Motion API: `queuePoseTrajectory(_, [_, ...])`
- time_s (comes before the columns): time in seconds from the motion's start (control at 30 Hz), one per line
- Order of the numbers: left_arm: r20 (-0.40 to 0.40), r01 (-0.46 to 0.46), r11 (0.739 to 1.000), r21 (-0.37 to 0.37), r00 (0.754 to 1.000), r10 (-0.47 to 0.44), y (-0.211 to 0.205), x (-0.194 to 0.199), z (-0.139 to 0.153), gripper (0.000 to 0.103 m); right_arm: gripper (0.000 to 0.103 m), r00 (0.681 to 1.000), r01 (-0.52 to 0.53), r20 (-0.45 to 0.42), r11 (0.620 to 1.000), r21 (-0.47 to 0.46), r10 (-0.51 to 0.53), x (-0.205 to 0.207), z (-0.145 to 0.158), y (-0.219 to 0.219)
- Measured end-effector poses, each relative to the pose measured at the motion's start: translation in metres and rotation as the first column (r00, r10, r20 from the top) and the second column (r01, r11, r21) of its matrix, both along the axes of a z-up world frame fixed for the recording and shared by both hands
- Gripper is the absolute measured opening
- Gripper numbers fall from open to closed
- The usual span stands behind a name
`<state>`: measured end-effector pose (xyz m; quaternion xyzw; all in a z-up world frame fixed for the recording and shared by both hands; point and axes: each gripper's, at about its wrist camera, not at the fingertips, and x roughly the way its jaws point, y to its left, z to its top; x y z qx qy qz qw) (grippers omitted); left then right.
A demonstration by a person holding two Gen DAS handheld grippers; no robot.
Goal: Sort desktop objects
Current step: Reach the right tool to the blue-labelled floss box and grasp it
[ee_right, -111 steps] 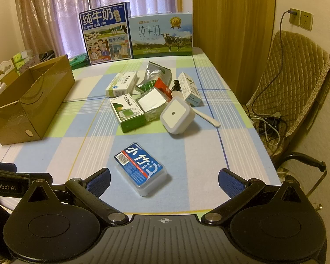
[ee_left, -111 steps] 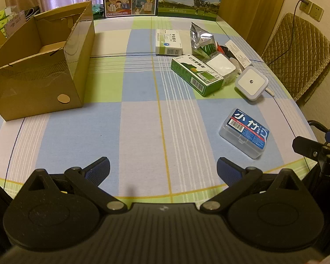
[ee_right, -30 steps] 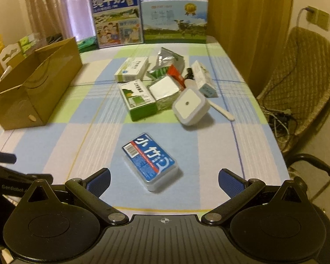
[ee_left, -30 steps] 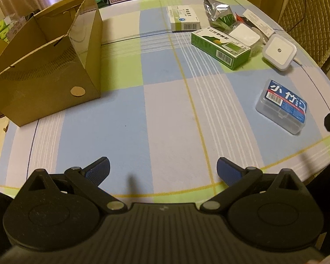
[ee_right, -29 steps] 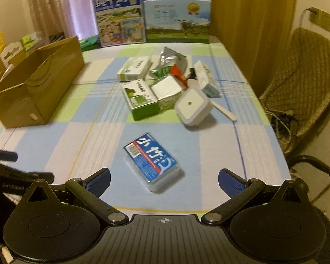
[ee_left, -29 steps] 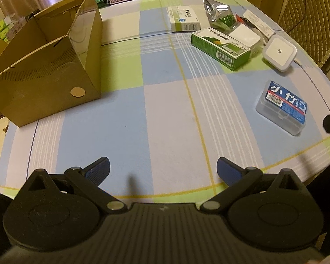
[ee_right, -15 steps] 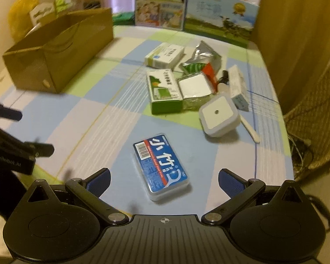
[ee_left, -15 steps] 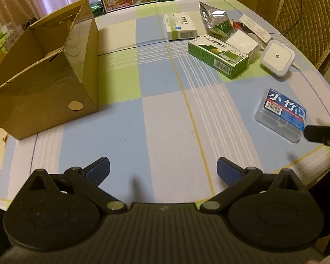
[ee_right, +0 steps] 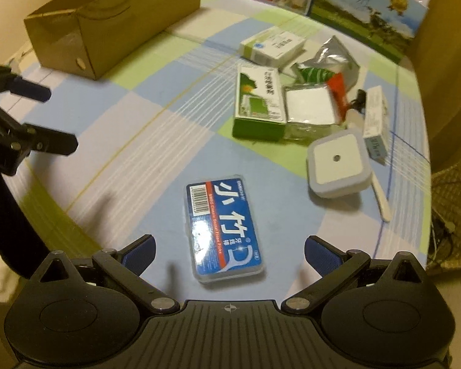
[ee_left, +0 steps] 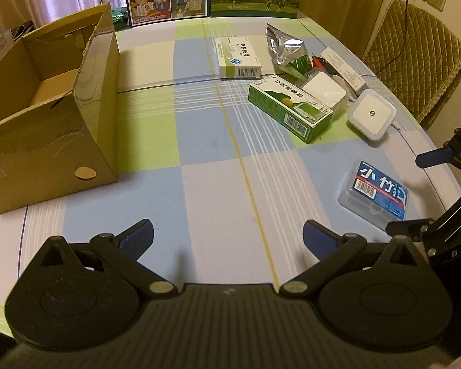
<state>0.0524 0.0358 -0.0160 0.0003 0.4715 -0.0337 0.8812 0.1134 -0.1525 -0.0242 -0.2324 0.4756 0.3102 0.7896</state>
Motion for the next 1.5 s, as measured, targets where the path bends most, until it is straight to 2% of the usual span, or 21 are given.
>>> queuePoseTrajectory(0.1, [-0.001,0.008,1.0,0.005,1.0,-0.008,0.0,0.001,-0.001,0.102,0.098,1.0,-0.022,-0.005,0.999,-0.025,0.022,0.004,-0.004,0.005])
queuePoseTrajectory(0.17, [-0.003,0.006,1.0,0.002,1.0,-0.006,0.0,0.002,-0.003,0.102,0.089,0.999,-0.038,-0.009,0.999,-0.039,0.038,0.006,-0.007,0.008])
queuePoseTrajectory(0.23, [-0.007,0.004,1.0,-0.001,1.0,-0.004,0.0,0.004,-0.004,0.102,0.086,0.999,-0.051,-0.013,0.997,-0.053,0.05,0.007,-0.011,0.01])
queuePoseTrajectory(0.47, [-0.019,0.01,1.0,0.003,1.0,-0.01,-0.003,0.007,-0.009,0.102,0.078,0.998,-0.058,-0.034,0.997,-0.049,0.056,0.013,-0.016,0.012])
queuePoseTrajectory(0.63, [-0.019,0.016,1.0,0.005,1.0,-0.016,-0.006,0.01,-0.009,0.102,0.067,0.997,-0.063,-0.044,0.997,-0.053,0.06,0.015,-0.017,0.012])
queuePoseTrajectory(0.93, [-0.022,0.013,1.0,0.014,1.0,-0.013,-0.005,0.012,-0.01,0.102,0.056,0.997,-0.067,-0.05,0.997,-0.047,0.065,0.016,-0.02,0.013])
queuePoseTrajectory(1.1, [-0.021,0.016,1.0,0.012,1.0,-0.016,-0.005,0.013,-0.01,0.102,0.055,0.998,-0.049,-0.047,0.998,-0.035,0.047,0.018,-0.019,0.011])
queuePoseTrajectory(1.2, [-0.021,0.021,1.0,0.011,1.0,-0.02,-0.007,0.017,-0.01,0.102,0.055,0.999,-0.015,-0.031,1.0,-0.018,0.014,0.022,-0.015,0.007])
queuePoseTrajectory(1.3, [-0.016,0.025,1.0,0.001,1.0,-0.025,-0.009,0.024,-0.01,0.102,0.055,0.998,0.063,0.001,0.998,0.021,-0.063,0.029,-0.007,-0.001])
queuePoseTrajectory(1.33, [-0.013,-0.012,1.0,-0.005,1.0,0.011,-0.011,0.027,-0.01,0.102,0.055,0.996,0.093,0.012,0.995,0.039,-0.093,0.032,-0.004,-0.006])
queuePoseTrajectory(1.5, [0.016,0.001,0.999,-0.042,1.0,0.0,-0.018,0.05,-0.01,0.102,0.055,0.968,0.233,0.062,0.961,0.147,-0.244,0.044,0.014,-0.028])
